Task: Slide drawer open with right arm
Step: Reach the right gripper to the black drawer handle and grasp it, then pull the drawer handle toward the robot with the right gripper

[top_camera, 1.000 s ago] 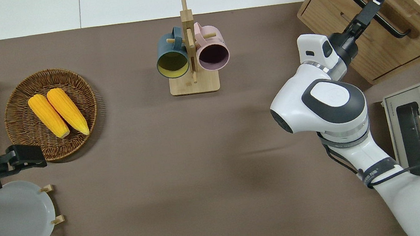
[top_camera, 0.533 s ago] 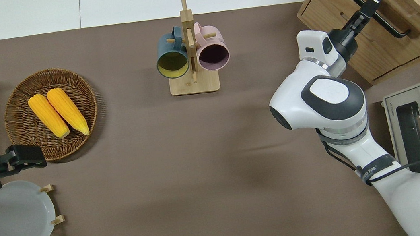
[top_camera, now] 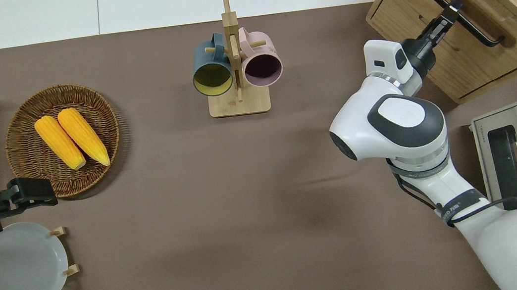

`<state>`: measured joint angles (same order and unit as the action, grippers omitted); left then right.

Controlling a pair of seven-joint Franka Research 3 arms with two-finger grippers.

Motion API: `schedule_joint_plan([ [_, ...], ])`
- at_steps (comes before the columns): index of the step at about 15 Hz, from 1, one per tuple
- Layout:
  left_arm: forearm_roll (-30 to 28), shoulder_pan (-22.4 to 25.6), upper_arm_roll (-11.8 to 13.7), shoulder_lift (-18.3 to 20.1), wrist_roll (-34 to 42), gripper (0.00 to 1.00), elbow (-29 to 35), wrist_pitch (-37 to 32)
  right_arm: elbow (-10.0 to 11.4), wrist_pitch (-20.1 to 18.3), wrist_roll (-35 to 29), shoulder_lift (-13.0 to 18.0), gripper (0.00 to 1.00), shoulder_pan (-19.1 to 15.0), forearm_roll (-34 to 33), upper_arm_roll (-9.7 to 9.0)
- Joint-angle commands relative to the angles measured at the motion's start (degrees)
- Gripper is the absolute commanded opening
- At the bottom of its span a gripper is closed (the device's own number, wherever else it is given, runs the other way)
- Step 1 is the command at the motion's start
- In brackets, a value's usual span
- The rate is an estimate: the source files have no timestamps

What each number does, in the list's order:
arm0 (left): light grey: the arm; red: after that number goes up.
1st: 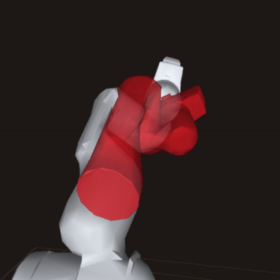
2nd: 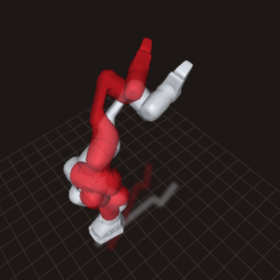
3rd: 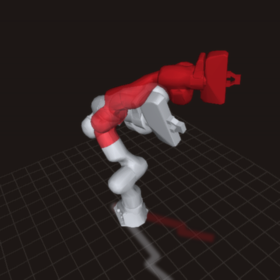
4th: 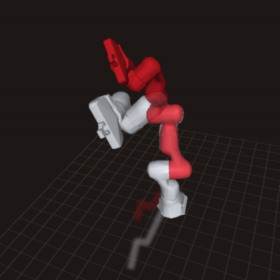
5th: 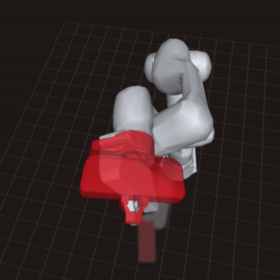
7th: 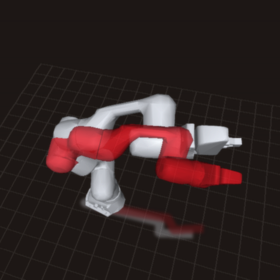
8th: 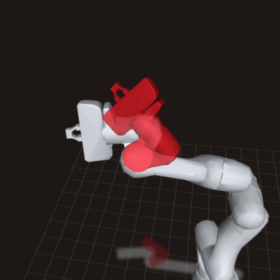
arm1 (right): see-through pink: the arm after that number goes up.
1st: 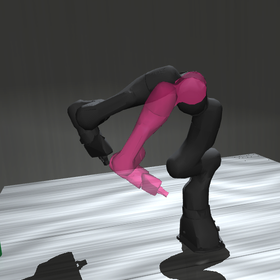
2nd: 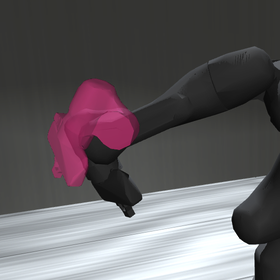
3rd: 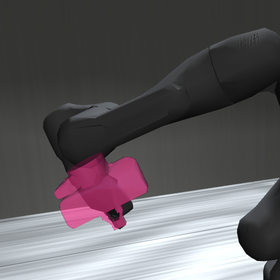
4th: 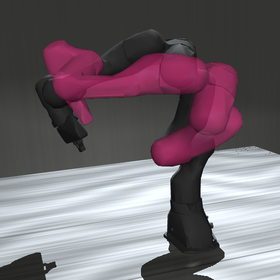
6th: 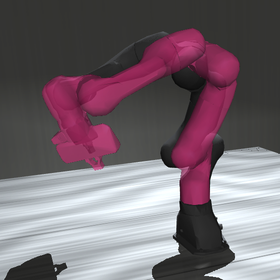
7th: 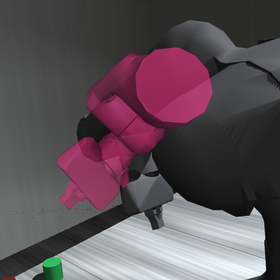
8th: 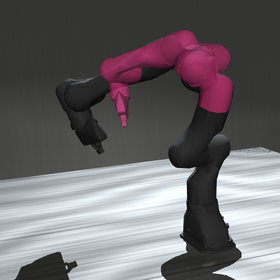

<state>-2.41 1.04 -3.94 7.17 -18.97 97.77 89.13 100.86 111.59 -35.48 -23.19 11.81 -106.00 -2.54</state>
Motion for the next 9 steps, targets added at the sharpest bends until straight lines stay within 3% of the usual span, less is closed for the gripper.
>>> schedule_joint_plan([
  [1, -0.1, -0.1, 0.2, 0.5, 0.5, 0.99, -0.2, -0.9, -0.9, -1.3, 0.4, 0.4, 0.027, 0.8, 0.1, -0.89],
  [5, -0.1, -0.1, 0.2, 0.5, 0.5, 0.99, -0.2, -1.0, -0.9, -4.6, 0.4, 0.6, 0.0, 0.8, 3.3, -3.61],
  [9, -0.1, -0.1, 0.2, 0.5, 0.5, 0.99, -0.2, -1.0, -1.0, -9.6, 0.6, 0.8, 0.0, 0.9, 6.0, -8.18],
])
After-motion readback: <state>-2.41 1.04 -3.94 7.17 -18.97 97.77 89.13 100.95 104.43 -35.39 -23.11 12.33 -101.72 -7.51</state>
